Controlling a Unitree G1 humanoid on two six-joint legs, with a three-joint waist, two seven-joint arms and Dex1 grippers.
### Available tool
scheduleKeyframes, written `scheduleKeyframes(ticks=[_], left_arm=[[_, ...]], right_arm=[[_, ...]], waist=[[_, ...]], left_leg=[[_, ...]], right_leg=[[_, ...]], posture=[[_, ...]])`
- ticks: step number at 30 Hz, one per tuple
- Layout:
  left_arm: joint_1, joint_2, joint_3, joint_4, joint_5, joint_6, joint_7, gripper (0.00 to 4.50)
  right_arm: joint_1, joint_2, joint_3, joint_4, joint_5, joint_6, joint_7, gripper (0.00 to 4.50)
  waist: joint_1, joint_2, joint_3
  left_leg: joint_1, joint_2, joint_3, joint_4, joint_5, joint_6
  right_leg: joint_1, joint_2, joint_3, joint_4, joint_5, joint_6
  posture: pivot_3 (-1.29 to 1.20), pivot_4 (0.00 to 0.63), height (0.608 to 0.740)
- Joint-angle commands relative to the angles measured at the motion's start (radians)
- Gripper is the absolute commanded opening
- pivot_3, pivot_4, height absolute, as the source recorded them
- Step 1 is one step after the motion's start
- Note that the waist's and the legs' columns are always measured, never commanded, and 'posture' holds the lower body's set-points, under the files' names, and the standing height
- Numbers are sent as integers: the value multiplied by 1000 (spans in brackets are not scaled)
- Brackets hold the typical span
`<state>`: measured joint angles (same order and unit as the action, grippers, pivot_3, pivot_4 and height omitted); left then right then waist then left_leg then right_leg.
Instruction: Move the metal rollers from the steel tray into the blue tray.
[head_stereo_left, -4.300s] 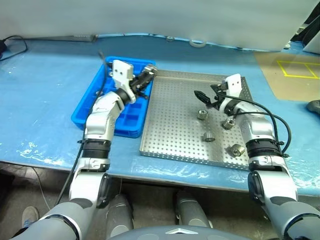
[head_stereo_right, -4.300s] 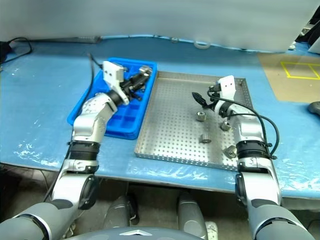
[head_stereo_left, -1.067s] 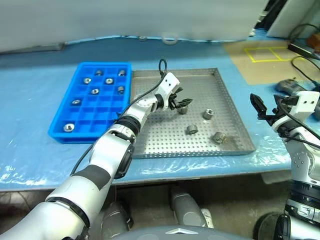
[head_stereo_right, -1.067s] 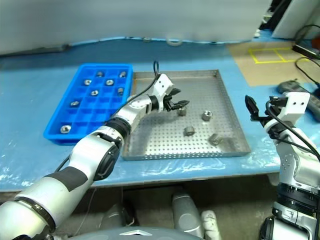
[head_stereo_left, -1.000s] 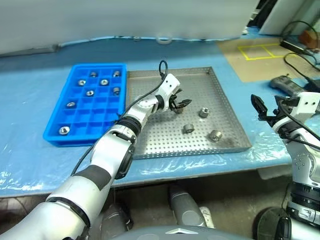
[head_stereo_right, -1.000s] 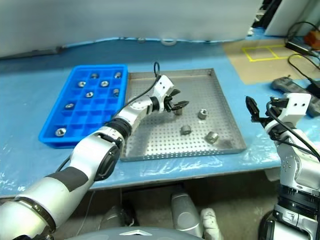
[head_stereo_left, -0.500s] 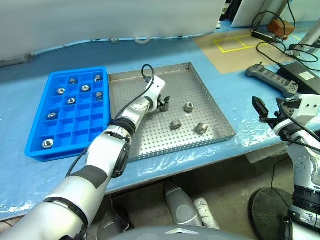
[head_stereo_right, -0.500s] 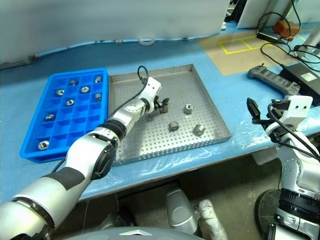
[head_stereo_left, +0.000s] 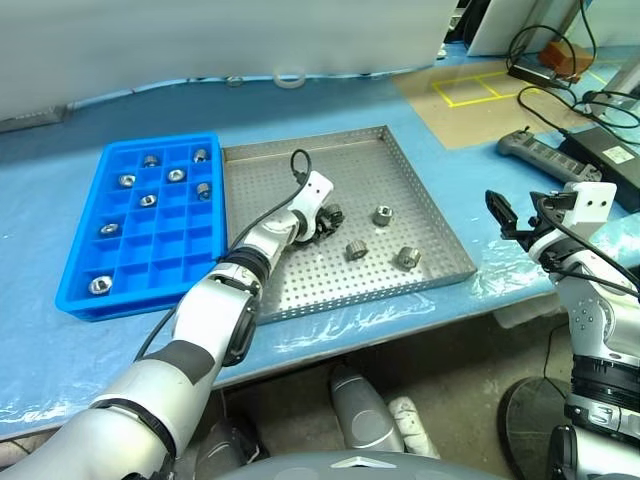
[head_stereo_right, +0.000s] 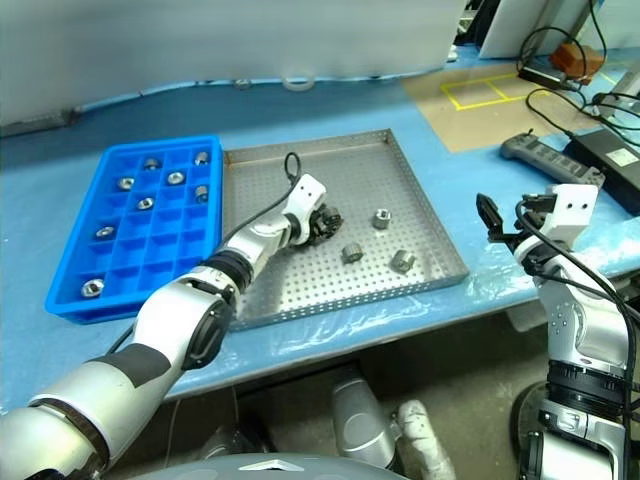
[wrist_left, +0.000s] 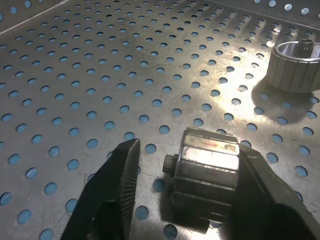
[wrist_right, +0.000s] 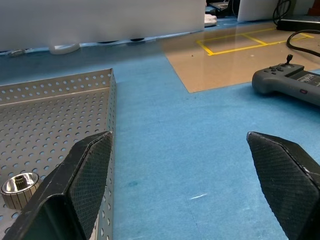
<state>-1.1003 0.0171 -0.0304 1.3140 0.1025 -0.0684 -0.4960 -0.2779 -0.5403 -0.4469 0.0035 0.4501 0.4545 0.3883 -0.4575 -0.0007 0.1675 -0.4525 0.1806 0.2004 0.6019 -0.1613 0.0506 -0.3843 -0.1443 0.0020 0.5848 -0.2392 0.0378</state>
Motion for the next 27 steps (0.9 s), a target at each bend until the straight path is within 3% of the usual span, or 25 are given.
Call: scheduleKeyframes(ticks=[1, 2, 5, 9, 14, 17, 21, 27], left_arm=[[-5, 13, 69, -34, -69, -11, -22, 1558], [-11, 14, 110, -55, -116, -21, -43, 1304], [-24, 21, 196, -108, -209, -24, -73, 1297], [-14, 68, 269, -225, -266, -28, 51, 1297], [67, 116, 279, -408, -271, -25, 141, 1297], [208, 157, 265, -621, -220, 15, 249, 1297], [322, 179, 256, -774, -214, 93, 309, 1297], [423, 204, 249, -916, -216, 186, 354, 1297]], right_arm=[[-30, -16, -4, 3, -4, -30, 7, 4500], [-51, -11, 12, 22, -6, -35, 16, 4500], [-113, 0, 53, 81, -13, -51, 43, 4500], [-259, 32, 141, 253, -47, -102, 113, 4500], [-409, 75, 206, 458, -85, -179, 185, 4500], [-539, 133, 259, 626, -121, -246, 240, 4500], [-617, 170, 281, 748, -148, -304, 280, 4500], [-664, 202, 292, 851, -172, -356, 326, 4500]], waist=[[-2, 0, 0], [-3, 0, 0], [-2, 0, 0], [1, -1, 1], [45, -1, 1], [77, -1, 1], [175, -2, 4], [325, -2, 5]], left_leg=[[0, -1, -1, 1, 0, 1], [-1, -1, -2, 1, -1, 1], [-3, -5, -5, 2, -2, 3], [-6, -7, -7, 4, -2, 7], [-15, -6, -9, 7, 0, 11], [-19, -6, -11, 10, -1, 14], [-26, -6, -16, 14, 2, 16], [-27, -2, -18, 15, 6, 13]], right_leg=[[0, 0, 0, 0, 0, 0], [0, -1, 0, 0, 0, 0], [-1, -5, 0, 0, 0, 0], [-3, -8, -1, 1, 0, 0], [-8, -10, -8, 4, 0, -1], [-9, -12, -12, 9, 1, -1], [-17, -18, -27, 23, 0, -2], [-17, -16, -29, 28, -1, -8]], posture=[[-854, 150, 740], [-831, 150, 740], [-745, 150, 740], [-620, 150, 740], [-478, 150, 740], [-407, 150, 740], [-323, 150, 740], [-292, 150, 740]])
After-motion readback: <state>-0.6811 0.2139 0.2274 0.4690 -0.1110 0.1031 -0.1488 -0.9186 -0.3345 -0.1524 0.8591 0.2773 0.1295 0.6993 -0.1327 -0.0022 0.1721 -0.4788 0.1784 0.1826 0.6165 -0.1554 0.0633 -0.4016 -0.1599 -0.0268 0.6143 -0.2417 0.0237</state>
